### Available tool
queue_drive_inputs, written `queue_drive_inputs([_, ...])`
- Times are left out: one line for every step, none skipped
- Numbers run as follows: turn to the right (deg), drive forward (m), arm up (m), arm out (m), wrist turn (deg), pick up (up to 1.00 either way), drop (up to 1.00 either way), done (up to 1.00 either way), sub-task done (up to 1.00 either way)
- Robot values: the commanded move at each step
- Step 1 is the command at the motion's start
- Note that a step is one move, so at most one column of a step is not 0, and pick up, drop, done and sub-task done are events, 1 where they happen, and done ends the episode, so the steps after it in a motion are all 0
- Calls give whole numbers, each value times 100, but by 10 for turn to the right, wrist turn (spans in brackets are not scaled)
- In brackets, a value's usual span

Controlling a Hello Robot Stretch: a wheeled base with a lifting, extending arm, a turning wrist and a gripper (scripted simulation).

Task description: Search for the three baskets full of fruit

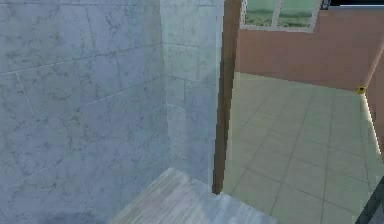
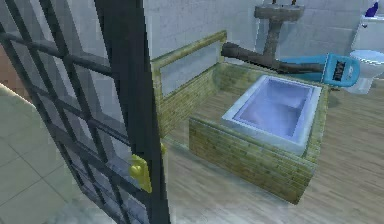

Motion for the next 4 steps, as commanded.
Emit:
queue_drive_inputs([90,0,0,0,0,0,0,0,0])
queue_drive_inputs([0,15,0,0,0,0,0,0,0])
queue_drive_inputs([120,0,0,0,0,0,0,0,0])
queue_drive_inputs([0,100,0,0,0,0,0,0,0])
